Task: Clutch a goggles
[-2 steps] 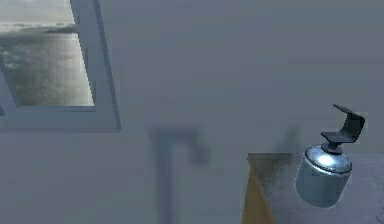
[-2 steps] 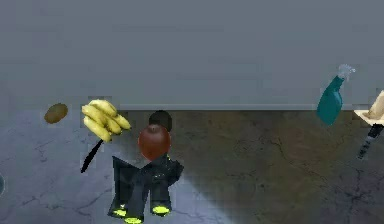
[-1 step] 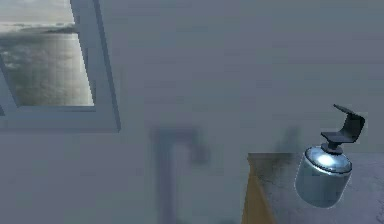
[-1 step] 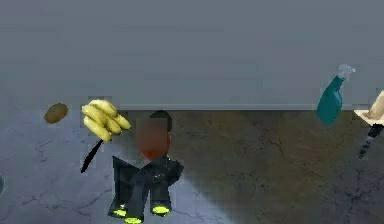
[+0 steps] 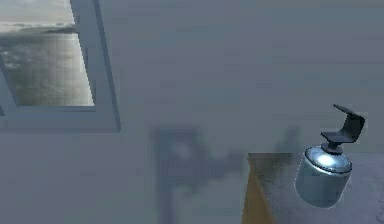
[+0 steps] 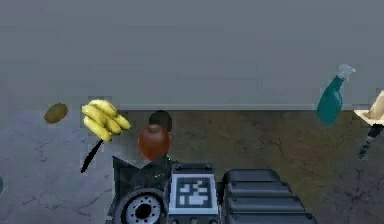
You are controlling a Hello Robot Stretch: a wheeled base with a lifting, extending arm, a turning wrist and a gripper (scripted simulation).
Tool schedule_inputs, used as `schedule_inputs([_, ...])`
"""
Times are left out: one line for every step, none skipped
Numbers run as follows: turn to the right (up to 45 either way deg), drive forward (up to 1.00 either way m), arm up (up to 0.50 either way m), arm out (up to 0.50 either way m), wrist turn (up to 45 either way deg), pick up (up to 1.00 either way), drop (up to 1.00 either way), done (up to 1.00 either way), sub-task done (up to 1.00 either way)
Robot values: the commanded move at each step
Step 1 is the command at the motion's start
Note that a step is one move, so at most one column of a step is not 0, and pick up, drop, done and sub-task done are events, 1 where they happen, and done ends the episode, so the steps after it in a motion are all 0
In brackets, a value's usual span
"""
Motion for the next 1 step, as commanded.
schedule_inputs([0.0,0.00,0.00,0.00,45.0,0.00,0.00,0.00,0.00])
